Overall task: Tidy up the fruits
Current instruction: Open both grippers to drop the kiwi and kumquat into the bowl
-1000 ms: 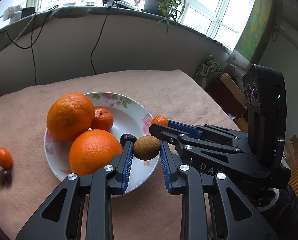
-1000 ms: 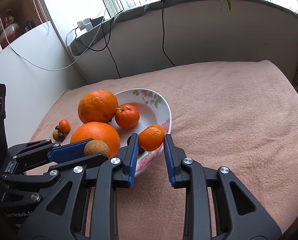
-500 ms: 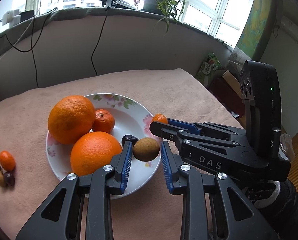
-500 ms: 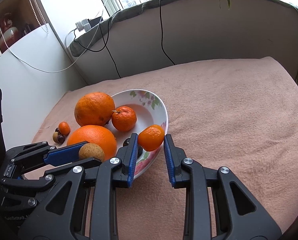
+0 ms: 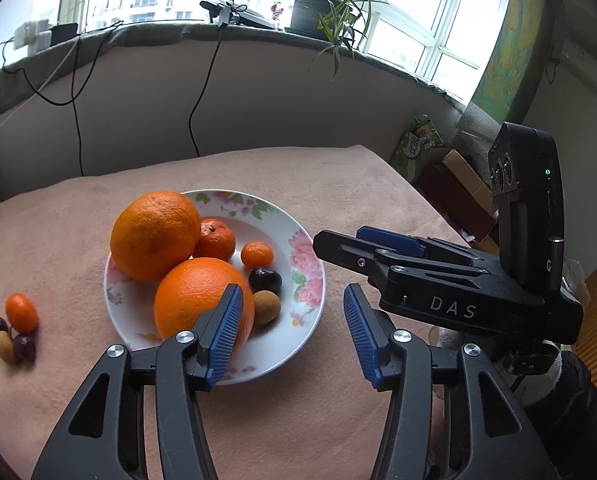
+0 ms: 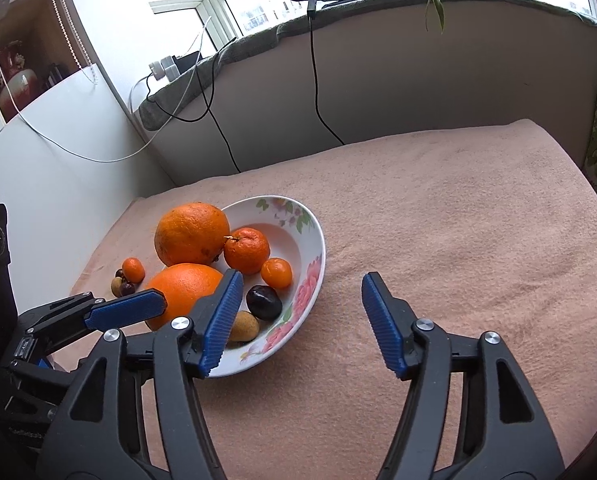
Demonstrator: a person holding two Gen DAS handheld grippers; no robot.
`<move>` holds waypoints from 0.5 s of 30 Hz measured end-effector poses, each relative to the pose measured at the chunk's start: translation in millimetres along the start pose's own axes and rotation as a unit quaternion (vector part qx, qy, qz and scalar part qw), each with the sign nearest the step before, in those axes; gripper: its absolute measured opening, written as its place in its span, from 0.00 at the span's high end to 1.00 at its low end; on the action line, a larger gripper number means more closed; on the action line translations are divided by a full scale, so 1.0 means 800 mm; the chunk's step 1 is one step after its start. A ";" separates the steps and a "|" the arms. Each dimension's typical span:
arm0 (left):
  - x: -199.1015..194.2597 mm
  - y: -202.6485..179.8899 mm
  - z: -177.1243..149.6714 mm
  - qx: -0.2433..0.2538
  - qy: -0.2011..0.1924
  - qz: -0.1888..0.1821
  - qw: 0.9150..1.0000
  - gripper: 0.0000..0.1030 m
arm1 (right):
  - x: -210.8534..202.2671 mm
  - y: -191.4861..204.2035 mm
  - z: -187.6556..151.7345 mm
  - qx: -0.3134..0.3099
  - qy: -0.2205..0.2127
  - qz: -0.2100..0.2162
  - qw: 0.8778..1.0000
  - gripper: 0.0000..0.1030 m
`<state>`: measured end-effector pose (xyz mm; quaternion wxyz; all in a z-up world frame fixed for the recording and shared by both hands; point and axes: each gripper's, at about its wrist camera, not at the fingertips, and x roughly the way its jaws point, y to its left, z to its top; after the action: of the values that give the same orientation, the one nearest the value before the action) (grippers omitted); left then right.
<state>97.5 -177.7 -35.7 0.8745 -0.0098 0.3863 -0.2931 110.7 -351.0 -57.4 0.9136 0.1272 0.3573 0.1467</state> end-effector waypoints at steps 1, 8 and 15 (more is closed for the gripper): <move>-0.001 0.001 -0.001 -0.003 -0.002 0.000 1.000 0.50 | -0.002 0.002 0.000 -0.003 -0.002 -0.002 1.000 0.37; -0.020 0.017 -0.008 -0.029 -0.025 -0.002 0.999 0.49 | -0.019 0.020 -0.005 -0.033 -0.017 -0.015 0.999 0.33; -0.036 0.033 -0.021 -0.037 -0.028 0.015 0.999 0.42 | -0.028 0.050 -0.012 -0.068 -0.021 -0.022 0.997 0.33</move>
<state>84.0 -137.6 -34.1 0.8885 -0.0445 0.3721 -0.2649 81.2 -320.7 -36.8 0.9305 0.0598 0.3297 0.1478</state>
